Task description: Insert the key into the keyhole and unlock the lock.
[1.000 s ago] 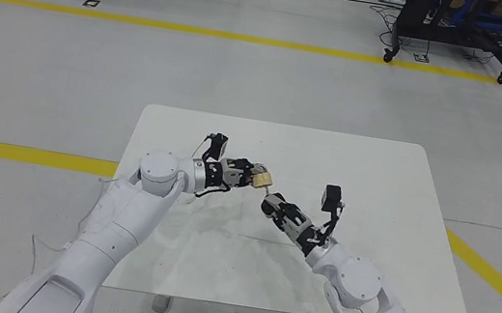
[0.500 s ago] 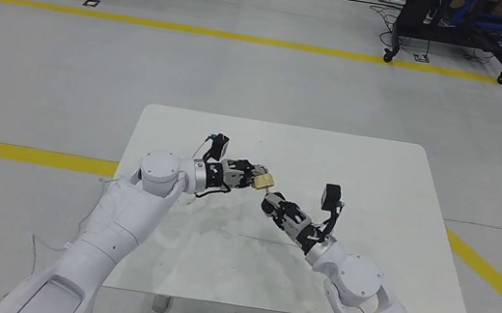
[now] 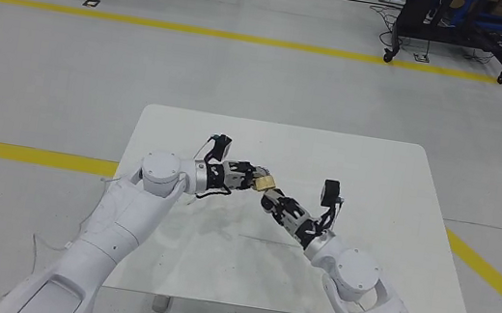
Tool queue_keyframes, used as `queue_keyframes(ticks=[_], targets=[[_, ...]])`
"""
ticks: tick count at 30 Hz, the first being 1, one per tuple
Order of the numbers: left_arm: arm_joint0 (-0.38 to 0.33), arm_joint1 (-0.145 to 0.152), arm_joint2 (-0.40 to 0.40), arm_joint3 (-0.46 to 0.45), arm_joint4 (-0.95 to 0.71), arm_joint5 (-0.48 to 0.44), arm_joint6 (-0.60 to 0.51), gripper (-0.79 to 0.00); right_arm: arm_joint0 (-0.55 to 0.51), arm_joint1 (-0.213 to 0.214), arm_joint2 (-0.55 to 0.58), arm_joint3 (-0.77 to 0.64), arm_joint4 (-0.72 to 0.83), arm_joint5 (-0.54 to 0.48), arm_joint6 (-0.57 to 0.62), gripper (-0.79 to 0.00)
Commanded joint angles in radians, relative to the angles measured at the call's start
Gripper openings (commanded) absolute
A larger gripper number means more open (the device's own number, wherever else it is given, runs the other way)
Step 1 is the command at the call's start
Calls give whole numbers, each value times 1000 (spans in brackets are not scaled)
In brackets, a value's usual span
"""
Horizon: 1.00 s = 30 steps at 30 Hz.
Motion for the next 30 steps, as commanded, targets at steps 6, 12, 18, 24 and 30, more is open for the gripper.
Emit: queue_keyframes(ticks=[6, 12, 18, 24, 30], targets=[[-4, 0, -4, 6, -8, 1, 0, -785, 15, -4, -7, 16, 9, 2, 12, 0], [-6, 0, -13, 10, -21, 5, 8, -785, -15, 1, 18, -18, 7, -17, 20, 0], [-6, 2, -22, 10, -30, 3, 5, -785, -20, 2, 24, -23, 3, -19, 21, 0], [-2, 1, -30, 10, -70, -2, -7, -785, -20, 2, 24, -23, 3, -19, 21, 0], [3, 2, -40, 5, -78, -39, 0, -785, -24, 2, 46, -14, 96, -15, 83, 0]])
